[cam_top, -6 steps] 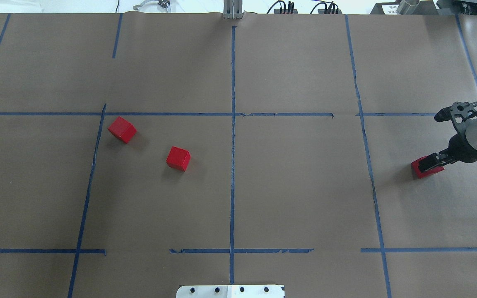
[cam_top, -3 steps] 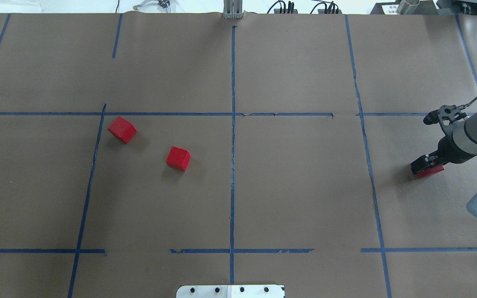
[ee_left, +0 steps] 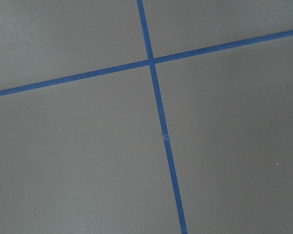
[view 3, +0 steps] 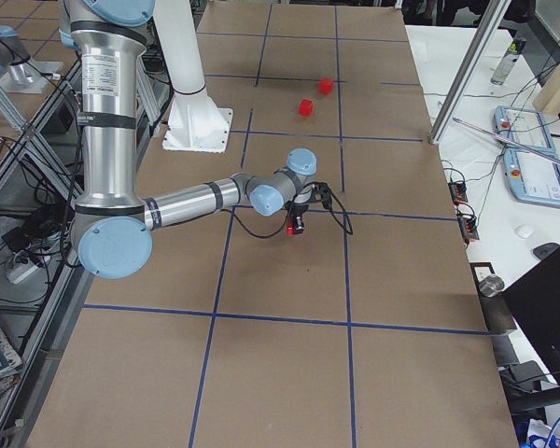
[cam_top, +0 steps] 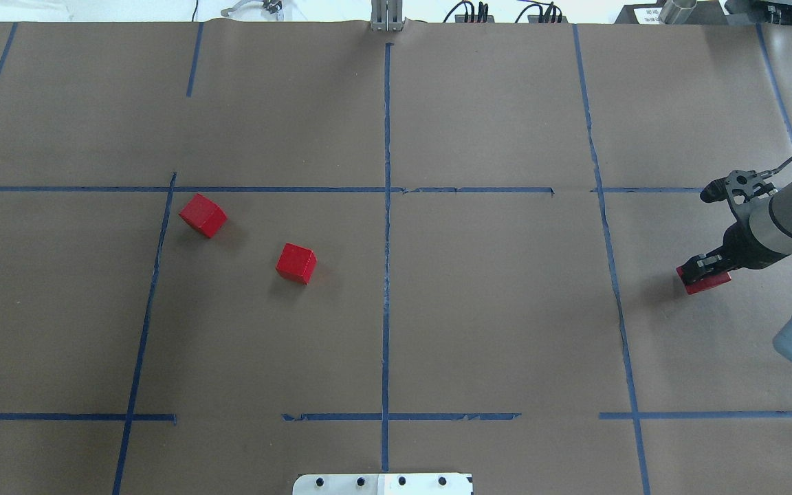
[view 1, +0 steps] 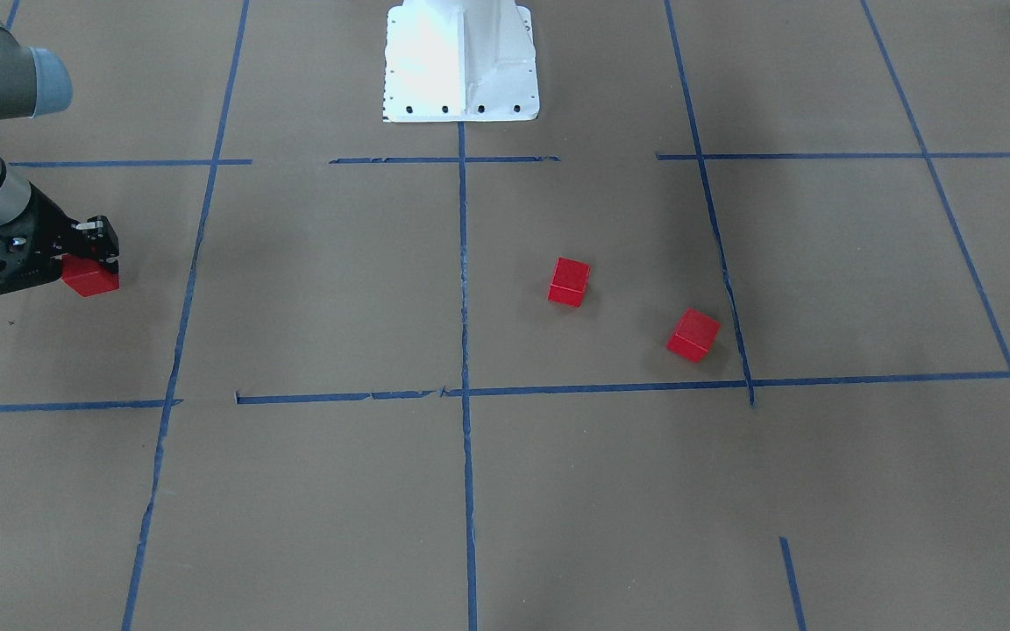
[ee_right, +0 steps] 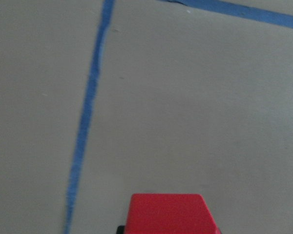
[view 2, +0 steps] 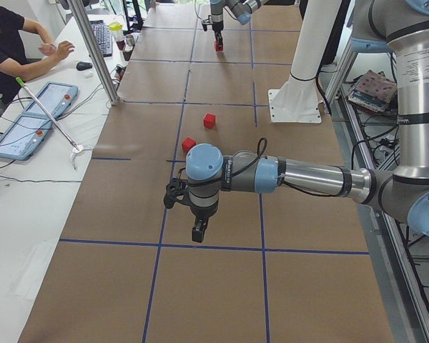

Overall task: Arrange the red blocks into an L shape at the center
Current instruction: 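Lower the right gripper onto the lone red cube and grasp it, then carry the red cube with the right gripper to the table center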

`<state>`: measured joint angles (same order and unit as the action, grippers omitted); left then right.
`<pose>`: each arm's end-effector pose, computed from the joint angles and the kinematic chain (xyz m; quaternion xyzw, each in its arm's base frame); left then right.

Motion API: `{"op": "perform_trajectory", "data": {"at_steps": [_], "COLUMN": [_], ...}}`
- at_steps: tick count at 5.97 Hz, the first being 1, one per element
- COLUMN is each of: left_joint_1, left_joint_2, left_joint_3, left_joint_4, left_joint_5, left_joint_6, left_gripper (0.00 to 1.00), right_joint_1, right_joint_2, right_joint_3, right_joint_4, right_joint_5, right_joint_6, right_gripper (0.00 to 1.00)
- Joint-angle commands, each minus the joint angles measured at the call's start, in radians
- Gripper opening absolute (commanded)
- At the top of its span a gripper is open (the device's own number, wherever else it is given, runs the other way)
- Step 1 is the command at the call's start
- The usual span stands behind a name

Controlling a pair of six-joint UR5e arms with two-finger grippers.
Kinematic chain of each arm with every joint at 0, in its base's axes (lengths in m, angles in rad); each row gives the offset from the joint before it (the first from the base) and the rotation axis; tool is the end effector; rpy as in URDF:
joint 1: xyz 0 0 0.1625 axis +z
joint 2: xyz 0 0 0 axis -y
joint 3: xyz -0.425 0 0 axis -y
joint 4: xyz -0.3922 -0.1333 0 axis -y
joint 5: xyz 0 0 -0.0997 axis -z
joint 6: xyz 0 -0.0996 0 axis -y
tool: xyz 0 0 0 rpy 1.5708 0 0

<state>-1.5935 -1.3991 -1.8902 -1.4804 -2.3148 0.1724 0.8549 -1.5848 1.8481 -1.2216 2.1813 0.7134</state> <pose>-0.0753 -0.4174 0.5910 0.0620 0.3590 0.0800 0.9278 -0.2715 -0.4282 0.4948 0.0294 -0.4049 -0.0917 0.9093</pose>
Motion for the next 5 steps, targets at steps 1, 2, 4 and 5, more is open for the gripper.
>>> {"op": "perform_trajectory", "data": {"at_steps": [1,2,4,5], "left_joint_1": [0.001,0.001,0.001,0.001], "left_joint_2": [0.000,0.000,0.000,-0.001], "left_joint_3": [-0.003,-0.004,-0.013,-0.013], "left_joint_4": [0.000,-0.003,-0.003,-0.003], "left_joint_5": [-0.002,-0.002,-0.002,-0.003], "left_joint_6": [-0.004,-0.004,-0.004,-0.004], "left_gripper": [1.00,1.00,1.00,1.00], "right_joint_1": [-0.115,-0.201,-0.354,-0.402], "right_joint_2": [0.204,0.324,0.539,0.650], "right_joint_3": [0.080,0.074,-0.005,-0.126], "right_joint_4": [-0.115,-0.169,-0.237,-0.233], "right_joint_5": [0.003,-0.030,-0.194,-0.254], "right_joint_6": [0.311,0.440,0.664,0.720], "right_gripper": [0.00,0.00,0.00,0.00]}}
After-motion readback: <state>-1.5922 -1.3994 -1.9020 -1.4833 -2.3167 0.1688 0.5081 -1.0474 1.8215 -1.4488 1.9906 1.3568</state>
